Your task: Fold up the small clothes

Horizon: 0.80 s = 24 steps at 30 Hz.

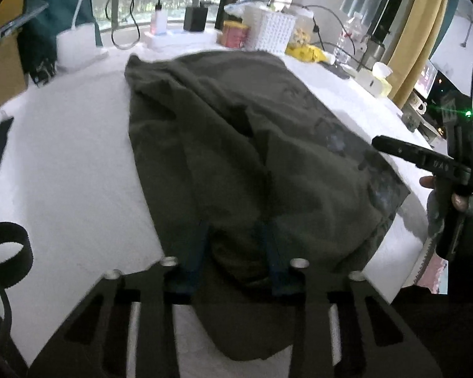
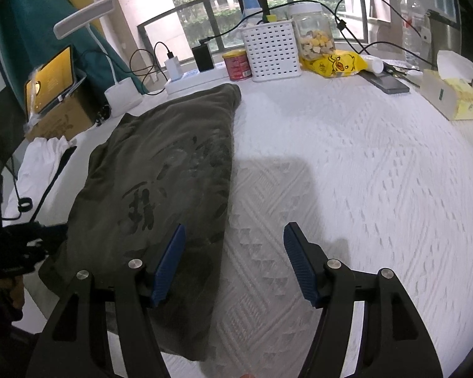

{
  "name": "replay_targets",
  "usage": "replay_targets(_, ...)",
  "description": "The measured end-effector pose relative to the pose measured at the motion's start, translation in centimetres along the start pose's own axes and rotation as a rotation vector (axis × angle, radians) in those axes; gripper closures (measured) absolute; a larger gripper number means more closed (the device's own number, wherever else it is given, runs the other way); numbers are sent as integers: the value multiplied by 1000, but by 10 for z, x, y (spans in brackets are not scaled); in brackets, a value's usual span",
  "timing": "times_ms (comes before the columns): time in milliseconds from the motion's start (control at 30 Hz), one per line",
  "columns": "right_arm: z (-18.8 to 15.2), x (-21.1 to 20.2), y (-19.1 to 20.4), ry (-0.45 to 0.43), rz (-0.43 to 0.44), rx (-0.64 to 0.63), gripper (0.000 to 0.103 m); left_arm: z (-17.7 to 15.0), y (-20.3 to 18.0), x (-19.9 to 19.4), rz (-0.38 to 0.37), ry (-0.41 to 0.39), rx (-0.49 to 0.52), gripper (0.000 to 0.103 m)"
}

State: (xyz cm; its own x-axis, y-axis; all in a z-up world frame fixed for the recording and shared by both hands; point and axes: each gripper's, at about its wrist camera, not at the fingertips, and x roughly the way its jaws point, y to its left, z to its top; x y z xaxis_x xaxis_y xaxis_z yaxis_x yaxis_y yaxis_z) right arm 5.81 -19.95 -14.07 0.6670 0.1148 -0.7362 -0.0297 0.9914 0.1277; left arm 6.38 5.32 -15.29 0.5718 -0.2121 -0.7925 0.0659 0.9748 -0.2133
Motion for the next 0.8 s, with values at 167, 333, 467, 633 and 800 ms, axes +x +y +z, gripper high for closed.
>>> replay_targets(167, -4, -5, 2, -5, -2, -2, 35, -2, -17, -21, -18, -36, 45, 101)
replay_targets(333, -10, -6, 4, 0, 4, -6, 35, -7, -19, -45, -12, -73, 40, 101)
replay_targets(467, -17, -5, 5, 11, 2, -13, 35, -18, -12, -46, 12, -46, 31, 101)
replay_targets(633, -26, -5, 5, 23, 4, -16, 35, -24, 0, -46, 31, -24, -25, 100)
replay_targets(800, -31, -9, 3, 19, 1, -9, 35, -16, -6, -58, 46, -79, -40, 99)
